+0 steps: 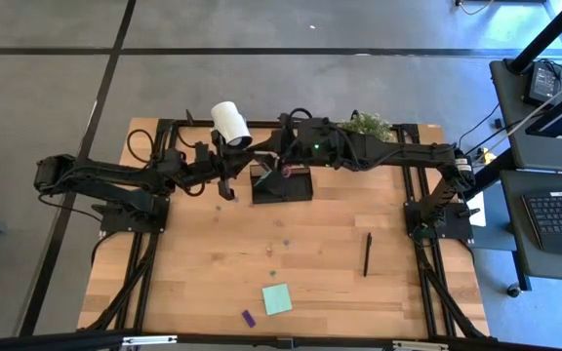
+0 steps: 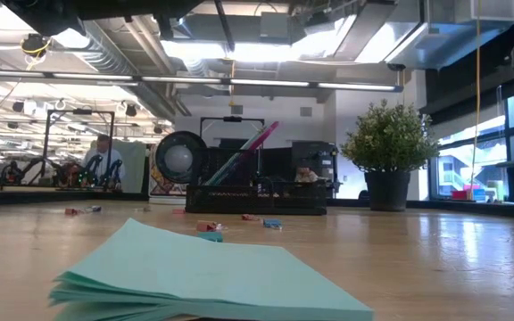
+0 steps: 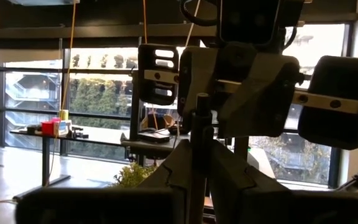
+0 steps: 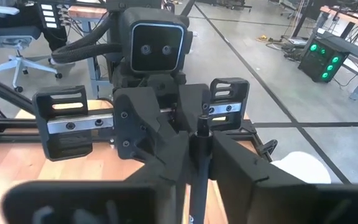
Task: Pick and place office supplies into organizer
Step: Put the black pen into the black desk organizer
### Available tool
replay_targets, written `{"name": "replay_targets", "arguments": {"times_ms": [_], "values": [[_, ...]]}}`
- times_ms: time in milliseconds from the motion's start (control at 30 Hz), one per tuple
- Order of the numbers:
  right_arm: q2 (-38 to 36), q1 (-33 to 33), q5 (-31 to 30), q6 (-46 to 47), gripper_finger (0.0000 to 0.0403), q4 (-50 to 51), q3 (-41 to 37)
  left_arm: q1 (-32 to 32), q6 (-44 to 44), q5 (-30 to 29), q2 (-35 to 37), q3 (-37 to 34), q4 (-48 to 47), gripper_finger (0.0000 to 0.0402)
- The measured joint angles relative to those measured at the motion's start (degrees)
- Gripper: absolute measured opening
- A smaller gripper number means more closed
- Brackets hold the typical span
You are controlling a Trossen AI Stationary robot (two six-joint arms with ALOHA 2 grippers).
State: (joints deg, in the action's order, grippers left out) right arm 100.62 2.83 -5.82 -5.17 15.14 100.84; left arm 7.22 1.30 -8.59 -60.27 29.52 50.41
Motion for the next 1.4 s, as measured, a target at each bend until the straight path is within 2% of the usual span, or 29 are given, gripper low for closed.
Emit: {"name": "replay_targets", "arguments": {"times_ms": [367,467,600,767,900,1067,1267,1400], "values": [[-0.09,-0.07,0.07,-0.44,0.0214,1.26,0.0,0.04,0.02,-0.28,0.0,0.0,0.24,0.0029],[-0.64,-0.05,-3.73,-2.69,0.024,4.2,0.29,0.03,0.83,-0.24,0.0,0.0,0.08,0.0029],[-1.19,0.01,-9.86,-4.07,0.0259,14.35,3.48,0.0,1.29,-0.42,0.0,0.0,-2.06,0.003],[-1.79,0.78,-9.08,-2.88,0.0263,30.17,7.71,0.09,4.4,-0.73,0.0,0.02,-5.46,0.003],[-3.96,2.46,-8.94,0.39,0.0263,38.43,6.84,1.2,5.62,-0.87,0.0,0.02,-8.06,0.003],[-9.08,5.25,-9.09,3.49,0.0263,38.38,-0.74,4.12,8.89,-0.84,0.0,3.13,-17.75,0.0031],[-19.67,7.15,-9.06,5.53,0.0263,23.14,-17.79,6.76,7.74,-0.48,0.0,9.42,-33.46,0.0032],[-26.29,7.19,-9.0,8.62,0.0263,16.15,-27.44,8.73,6.51,1.32,-0.21,11.91,-37.64,0.0033]]}}
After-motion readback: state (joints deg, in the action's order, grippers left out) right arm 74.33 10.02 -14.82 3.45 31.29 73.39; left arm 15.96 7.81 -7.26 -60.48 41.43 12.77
